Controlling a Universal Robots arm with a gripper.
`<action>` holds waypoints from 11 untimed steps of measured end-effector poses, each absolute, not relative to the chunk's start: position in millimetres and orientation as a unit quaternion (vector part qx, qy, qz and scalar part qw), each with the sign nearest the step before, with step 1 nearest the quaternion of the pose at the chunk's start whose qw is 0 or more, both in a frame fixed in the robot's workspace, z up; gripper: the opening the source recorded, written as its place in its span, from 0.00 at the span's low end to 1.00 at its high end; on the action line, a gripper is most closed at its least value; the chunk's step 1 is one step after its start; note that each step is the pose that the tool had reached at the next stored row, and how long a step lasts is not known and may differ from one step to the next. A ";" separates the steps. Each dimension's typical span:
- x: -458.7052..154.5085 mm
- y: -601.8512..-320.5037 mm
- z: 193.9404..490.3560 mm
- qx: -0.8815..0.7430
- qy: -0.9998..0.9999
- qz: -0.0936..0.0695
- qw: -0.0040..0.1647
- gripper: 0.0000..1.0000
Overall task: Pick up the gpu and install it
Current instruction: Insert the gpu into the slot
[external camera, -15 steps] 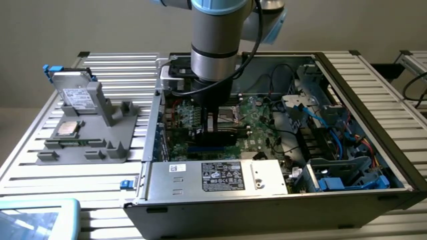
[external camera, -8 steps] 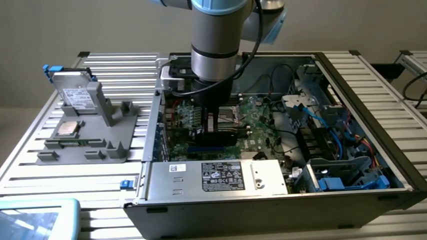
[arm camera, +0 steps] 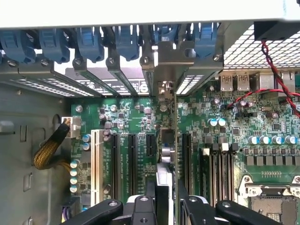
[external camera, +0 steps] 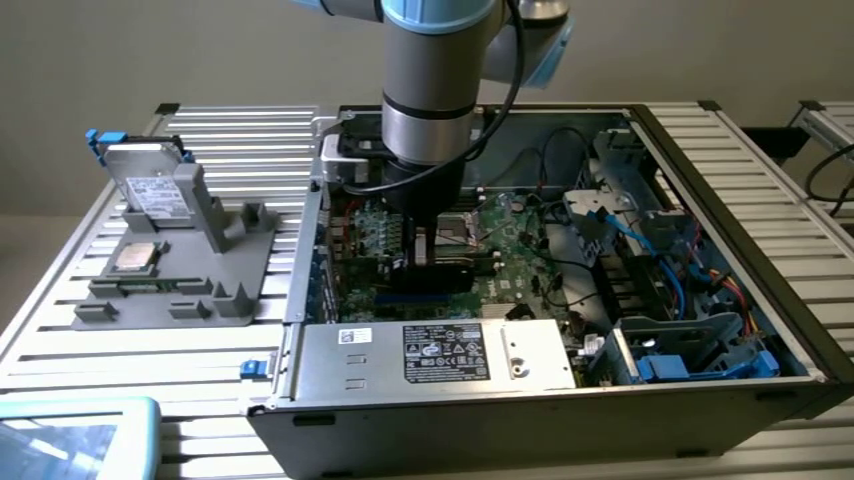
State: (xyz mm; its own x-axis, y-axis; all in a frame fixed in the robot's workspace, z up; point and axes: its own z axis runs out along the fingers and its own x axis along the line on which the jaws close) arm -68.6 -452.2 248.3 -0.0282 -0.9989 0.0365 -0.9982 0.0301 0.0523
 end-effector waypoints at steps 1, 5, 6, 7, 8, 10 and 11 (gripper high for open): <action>-68.6 -452.2 248.0 0.696 -0.717 -0.006 0.031 0.27; -68.7 -452.2 247.2 0.696 -0.717 -0.006 0.031 0.27; -68.7 -452.2 247.0 0.696 -0.717 -0.006 0.031 0.27; -68.7 -452.3 246.9 0.696 -0.717 -0.006 0.031 0.27; -68.8 -452.4 246.8 0.696 -0.717 -0.006 0.031 0.27; -68.7 -452.4 246.6 0.696 -0.717 -0.006 0.031 0.27; -68.7 -452.4 246.6 0.696 -0.717 -0.006 0.031 0.27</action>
State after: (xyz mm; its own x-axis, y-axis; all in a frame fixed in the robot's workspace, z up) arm -68.7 -452.4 246.6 -0.0296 -0.9989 0.0365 -0.9982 0.0314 0.0513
